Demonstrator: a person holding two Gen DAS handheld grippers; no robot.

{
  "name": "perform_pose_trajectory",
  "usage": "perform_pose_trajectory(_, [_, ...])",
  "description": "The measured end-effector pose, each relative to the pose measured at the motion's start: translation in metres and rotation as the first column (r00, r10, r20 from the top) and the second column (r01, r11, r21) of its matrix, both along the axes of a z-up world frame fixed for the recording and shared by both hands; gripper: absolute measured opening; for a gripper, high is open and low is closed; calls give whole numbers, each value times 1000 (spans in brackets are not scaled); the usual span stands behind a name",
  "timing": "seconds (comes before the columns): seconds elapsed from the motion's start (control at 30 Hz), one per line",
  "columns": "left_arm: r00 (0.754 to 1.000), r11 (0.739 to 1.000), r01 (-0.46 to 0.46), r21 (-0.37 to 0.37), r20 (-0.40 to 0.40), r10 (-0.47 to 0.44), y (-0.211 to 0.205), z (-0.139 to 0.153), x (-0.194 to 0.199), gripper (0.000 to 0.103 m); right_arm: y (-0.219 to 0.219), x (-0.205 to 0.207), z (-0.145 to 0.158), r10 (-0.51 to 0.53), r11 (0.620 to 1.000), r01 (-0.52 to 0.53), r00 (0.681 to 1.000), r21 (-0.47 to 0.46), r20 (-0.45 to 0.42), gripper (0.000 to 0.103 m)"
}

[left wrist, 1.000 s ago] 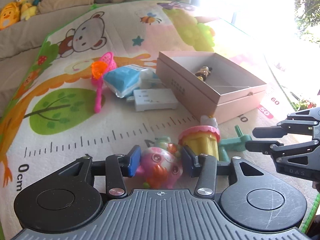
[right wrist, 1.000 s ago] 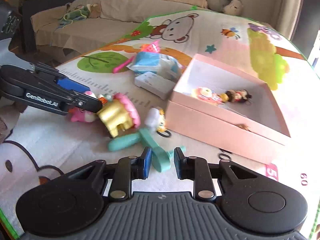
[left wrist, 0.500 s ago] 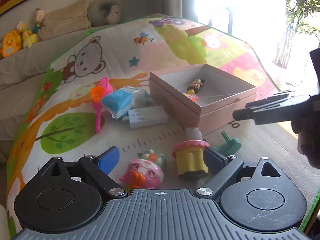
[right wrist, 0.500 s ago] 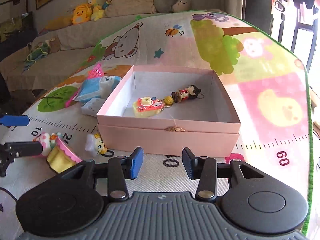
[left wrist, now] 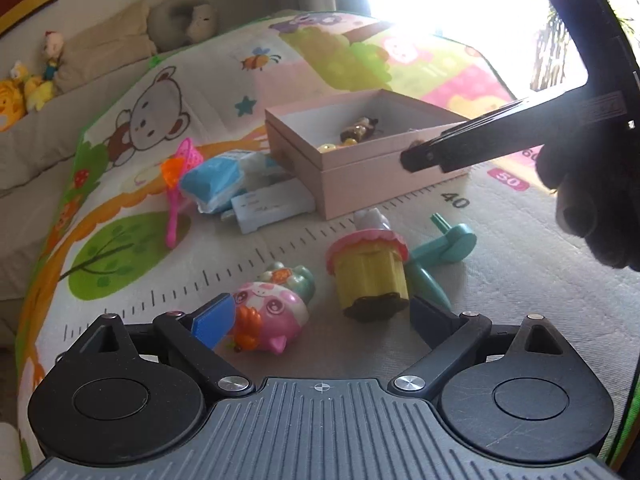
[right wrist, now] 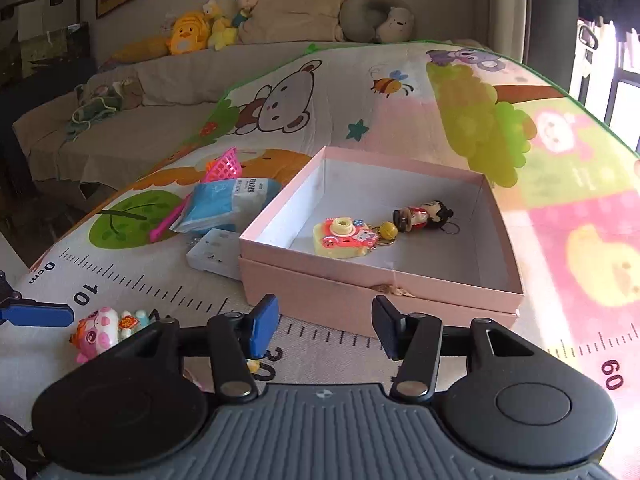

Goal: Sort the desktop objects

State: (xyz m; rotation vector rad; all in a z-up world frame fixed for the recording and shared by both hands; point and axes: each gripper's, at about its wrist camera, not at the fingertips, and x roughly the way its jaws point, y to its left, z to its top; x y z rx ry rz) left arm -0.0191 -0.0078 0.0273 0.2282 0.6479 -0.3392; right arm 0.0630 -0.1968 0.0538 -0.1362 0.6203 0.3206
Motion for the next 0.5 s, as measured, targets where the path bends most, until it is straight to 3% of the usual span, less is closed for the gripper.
perform_pose_trajectory(0.13, [1000, 999, -8, -50, -17, 7, 7, 6, 7, 97, -44, -1, 9, -146, 988, 144, 988, 49, 48, 69])
perform_pose_trajectory(0.23, [1000, 994, 19, -104, -10, -20, 4, 15, 4, 99, -73, 19, 8, -252, 955, 249, 968, 160, 0, 71])
perform_pose_trajectory(0.33, [998, 991, 54, -124, -9, -56, -4, 17, -1, 99, -89, 42, 1, -252, 918, 270, 963, 290, -100, 76])
perform_pose_trajectory(0.5, [995, 989, 71, -129, -59, -79, -13, 6, 1, 100, -75, 43, 1, -168, 942, 183, 983, 282, -77, 80])
